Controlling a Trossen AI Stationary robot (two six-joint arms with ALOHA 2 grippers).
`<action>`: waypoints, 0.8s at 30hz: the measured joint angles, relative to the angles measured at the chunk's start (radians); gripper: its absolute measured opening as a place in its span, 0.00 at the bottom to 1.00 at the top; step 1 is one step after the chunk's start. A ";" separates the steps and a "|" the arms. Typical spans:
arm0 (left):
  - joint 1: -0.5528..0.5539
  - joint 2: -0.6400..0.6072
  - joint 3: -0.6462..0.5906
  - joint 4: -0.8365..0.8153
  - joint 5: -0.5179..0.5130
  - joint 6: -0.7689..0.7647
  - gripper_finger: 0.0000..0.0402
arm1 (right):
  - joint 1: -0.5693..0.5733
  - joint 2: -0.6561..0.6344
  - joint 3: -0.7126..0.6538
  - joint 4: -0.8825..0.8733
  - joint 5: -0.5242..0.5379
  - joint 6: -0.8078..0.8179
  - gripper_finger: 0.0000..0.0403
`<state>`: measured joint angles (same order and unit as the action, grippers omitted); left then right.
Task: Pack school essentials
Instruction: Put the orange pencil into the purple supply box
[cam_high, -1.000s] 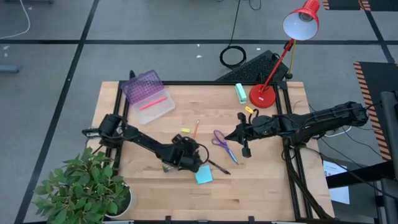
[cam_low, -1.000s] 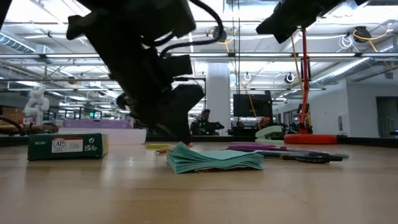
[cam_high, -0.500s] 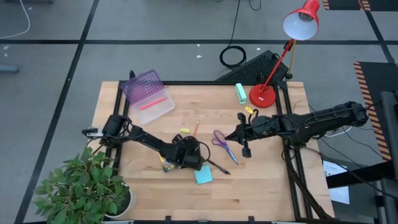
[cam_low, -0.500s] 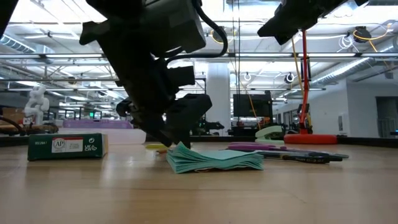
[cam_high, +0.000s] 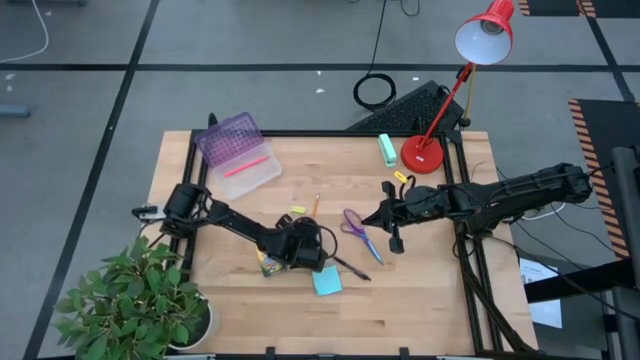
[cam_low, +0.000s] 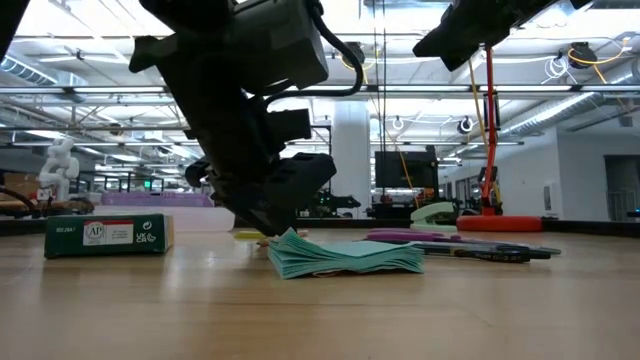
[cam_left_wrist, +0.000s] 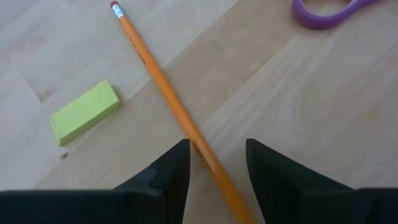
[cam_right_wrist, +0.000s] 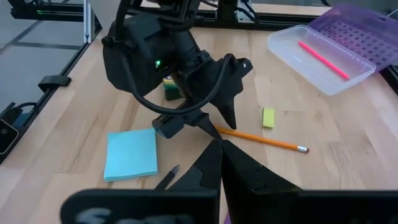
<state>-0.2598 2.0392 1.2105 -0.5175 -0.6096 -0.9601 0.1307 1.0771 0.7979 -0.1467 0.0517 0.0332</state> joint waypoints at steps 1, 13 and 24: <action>0.001 0.000 -0.004 0.001 0.003 -0.002 0.39 | 0.000 0.000 0.000 0.000 0.000 0.000 0.00; 0.004 0.000 -0.019 0.004 0.006 0.004 0.39 | 0.000 0.000 0.000 -0.004 0.000 0.000 0.00; 0.006 0.002 -0.020 0.001 -0.005 0.030 0.22 | 0.000 0.000 0.000 -0.004 -0.001 0.000 0.00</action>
<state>-0.2535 2.0415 1.1900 -0.5169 -0.6147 -0.9297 0.1307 1.0771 0.7979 -0.1509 0.0509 0.0332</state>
